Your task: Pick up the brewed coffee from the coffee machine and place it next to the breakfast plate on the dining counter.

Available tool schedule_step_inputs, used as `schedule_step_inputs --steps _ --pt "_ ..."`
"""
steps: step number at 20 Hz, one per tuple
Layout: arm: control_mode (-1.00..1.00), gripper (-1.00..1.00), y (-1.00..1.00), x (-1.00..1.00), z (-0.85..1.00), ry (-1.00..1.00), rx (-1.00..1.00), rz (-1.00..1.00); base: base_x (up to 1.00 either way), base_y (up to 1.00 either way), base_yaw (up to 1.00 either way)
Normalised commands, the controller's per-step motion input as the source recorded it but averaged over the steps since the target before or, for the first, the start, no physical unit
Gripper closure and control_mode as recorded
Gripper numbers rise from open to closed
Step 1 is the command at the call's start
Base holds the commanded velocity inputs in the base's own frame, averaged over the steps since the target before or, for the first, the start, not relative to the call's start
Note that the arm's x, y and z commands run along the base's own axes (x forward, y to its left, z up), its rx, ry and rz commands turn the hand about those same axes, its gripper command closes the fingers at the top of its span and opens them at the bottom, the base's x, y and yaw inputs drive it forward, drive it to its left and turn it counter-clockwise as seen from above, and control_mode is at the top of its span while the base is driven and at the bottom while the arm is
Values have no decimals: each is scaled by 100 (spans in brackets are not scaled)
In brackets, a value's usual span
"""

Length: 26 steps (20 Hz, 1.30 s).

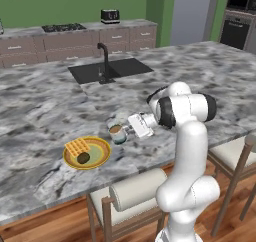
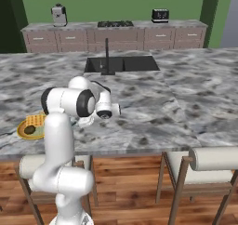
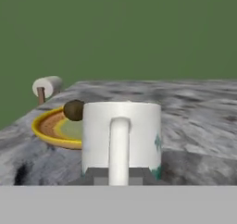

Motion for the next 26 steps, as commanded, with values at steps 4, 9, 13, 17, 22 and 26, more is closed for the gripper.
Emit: schedule_step_inputs --steps 4,9,13,17,22,26 --pt "-100 100 9 32 -66 -3 0 12 0 0 0" --pt "-100 -100 10 26 -52 -3 0 12 0 0 0" --pt "-100 -100 0 -3 16 -11 0 4 0 0 0" --pt "-100 -100 0 -17 50 -20 0 0 0 0 0" --pt "-100 -100 -9 -18 58 -23 -1 -2 0 0 0" --pt "-100 -100 -35 -78 82 -19 -3 -4 0 0 0"
